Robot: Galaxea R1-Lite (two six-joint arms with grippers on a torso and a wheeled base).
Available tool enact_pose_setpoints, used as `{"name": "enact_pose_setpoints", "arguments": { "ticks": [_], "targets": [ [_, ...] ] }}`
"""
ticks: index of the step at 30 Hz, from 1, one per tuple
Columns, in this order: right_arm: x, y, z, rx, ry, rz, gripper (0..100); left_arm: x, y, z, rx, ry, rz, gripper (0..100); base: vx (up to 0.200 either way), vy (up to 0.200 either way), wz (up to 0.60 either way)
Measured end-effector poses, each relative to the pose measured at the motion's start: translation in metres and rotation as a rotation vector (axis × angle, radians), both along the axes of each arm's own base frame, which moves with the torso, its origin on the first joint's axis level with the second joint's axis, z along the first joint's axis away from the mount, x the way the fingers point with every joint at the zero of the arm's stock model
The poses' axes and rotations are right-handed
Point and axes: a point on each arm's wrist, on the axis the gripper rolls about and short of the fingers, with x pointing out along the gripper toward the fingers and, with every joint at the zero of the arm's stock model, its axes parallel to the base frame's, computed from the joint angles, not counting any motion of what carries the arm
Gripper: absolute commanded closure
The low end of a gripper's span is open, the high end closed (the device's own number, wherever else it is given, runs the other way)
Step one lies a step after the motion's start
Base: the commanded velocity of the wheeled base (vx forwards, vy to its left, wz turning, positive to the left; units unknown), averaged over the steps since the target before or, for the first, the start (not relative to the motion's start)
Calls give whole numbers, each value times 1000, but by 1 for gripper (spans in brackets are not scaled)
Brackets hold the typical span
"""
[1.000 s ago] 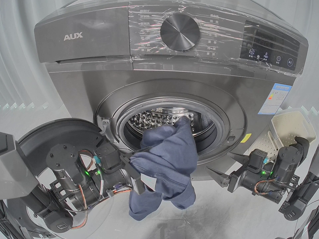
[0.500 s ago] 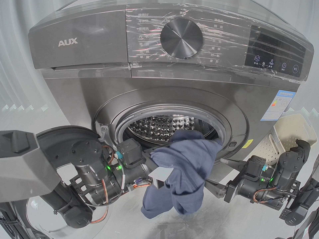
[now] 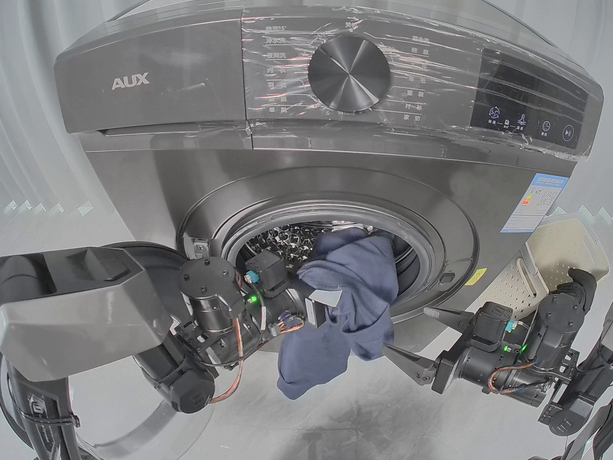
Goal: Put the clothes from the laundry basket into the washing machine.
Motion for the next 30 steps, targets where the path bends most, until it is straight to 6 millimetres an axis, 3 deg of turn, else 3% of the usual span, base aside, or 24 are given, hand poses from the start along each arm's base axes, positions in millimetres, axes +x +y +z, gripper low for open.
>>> {"name": "enact_pose_setpoints", "arguments": {
  "ticks": [5, 15, 30],
  "targets": [
    [0, -1, 0, -1, 0, -2, 0, 22, -14, -1, -46, -32, 82, 100, 0, 0, 0],
    [-1, 0, -1, -4, 2, 2, 0, 58, -36, -22, -59, -33, 149, 100, 0, 0, 0],
    [-3, 2, -2, -8, 5, 15, 0, 112, -66, -30, -66, -32, 214, 100, 0, 0, 0]
  ]
}}
